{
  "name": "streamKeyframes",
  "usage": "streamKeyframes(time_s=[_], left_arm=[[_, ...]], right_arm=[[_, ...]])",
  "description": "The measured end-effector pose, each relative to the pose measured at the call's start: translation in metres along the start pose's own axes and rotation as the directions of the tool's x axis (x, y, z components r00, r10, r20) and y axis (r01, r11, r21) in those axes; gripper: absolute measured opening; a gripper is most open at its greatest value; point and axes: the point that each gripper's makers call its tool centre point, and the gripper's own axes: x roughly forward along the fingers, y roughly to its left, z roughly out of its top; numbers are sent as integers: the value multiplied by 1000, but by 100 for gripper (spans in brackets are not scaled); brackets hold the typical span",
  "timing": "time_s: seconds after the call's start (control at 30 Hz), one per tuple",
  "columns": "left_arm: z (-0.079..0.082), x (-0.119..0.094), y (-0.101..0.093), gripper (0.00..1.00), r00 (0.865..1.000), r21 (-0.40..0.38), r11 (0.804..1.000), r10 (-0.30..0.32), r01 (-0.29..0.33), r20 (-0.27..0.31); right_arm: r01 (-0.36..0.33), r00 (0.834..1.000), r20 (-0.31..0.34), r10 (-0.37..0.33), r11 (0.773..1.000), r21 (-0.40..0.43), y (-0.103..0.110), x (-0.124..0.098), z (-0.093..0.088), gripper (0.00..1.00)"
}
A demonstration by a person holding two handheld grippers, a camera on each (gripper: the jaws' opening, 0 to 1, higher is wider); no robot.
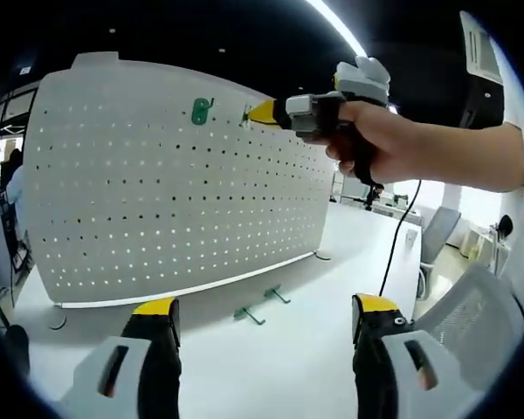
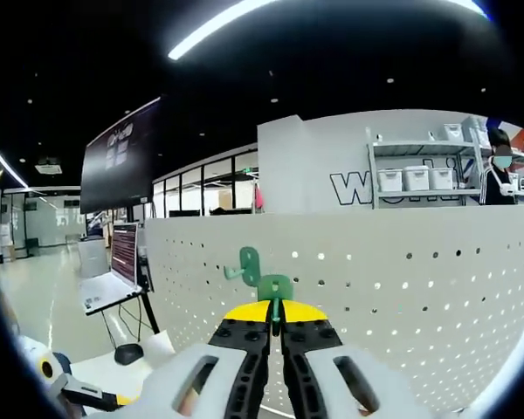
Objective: Insert the hook assembly into the mounting plate slot until the hook locks in place.
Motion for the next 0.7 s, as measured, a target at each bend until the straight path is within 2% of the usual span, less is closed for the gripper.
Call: streamKeyframes(time_s=[0.23,0.4,0.7], left_arm=[[-1,-1,2,83,1000,7,1000,8,-8,-3],[-3,-1,3,82,1000,14,1000,12,-12,-8],[-4,-1,2,81,1000,8,1000,10,-10,-13]], right_arm=[[33,999,14,-33,999,-3,-9,14,10,1],[63,998,-6,-63,998,-30,-15,21,8,1],[74,997,-9,-74,995,-63,-15,30,9,1]])
